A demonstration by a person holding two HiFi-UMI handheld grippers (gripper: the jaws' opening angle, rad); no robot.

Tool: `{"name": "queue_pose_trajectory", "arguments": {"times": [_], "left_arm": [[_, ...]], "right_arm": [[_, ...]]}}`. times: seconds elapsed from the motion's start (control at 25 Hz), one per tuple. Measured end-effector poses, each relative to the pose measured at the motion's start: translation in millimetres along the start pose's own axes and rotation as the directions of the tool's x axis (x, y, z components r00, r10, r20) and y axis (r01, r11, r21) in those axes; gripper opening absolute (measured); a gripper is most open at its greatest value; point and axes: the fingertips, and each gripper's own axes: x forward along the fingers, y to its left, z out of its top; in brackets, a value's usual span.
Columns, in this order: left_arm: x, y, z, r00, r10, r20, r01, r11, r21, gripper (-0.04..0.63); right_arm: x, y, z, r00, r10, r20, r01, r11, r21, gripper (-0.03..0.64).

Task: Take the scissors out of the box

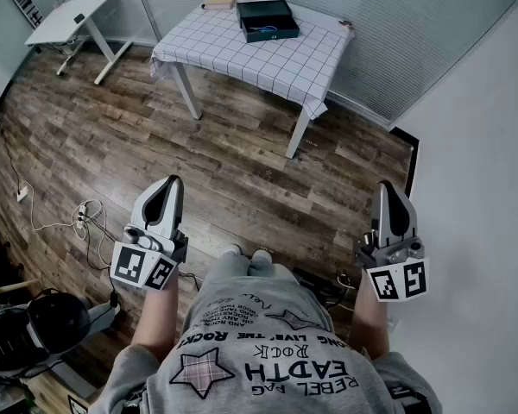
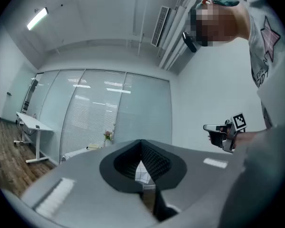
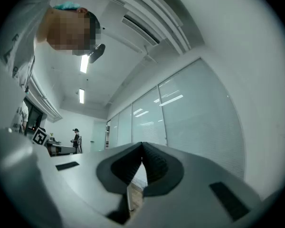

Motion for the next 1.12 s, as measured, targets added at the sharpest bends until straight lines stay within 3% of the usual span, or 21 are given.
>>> {"name": "queue_pose_trajectory", "arguments": {"times": [0.4,0.68,1.12], "left_arm": [[1,-13,-7,1.0,-0.007,0.007,0.007,1.0,0.007,0.009],[5,-22,-5,1.0,-0.013,0.003,0.013,1.0,0.013,0.009],[23,-4,-11,1.0,0.014,-0.013,-0.014,1.0,0.0,0.009]], "right_arm": [[-17,-4,-3,1.0,0.003,-0.007,-0.003,0.999,-0.035,0.014],[-22,-13,3,0.999,0.025,0.037,-0.028,0.997,0.075,0.014],[10,-20,-10,0.998,0.057,0.013,-0.058,0.994,0.097,0.014]]}}
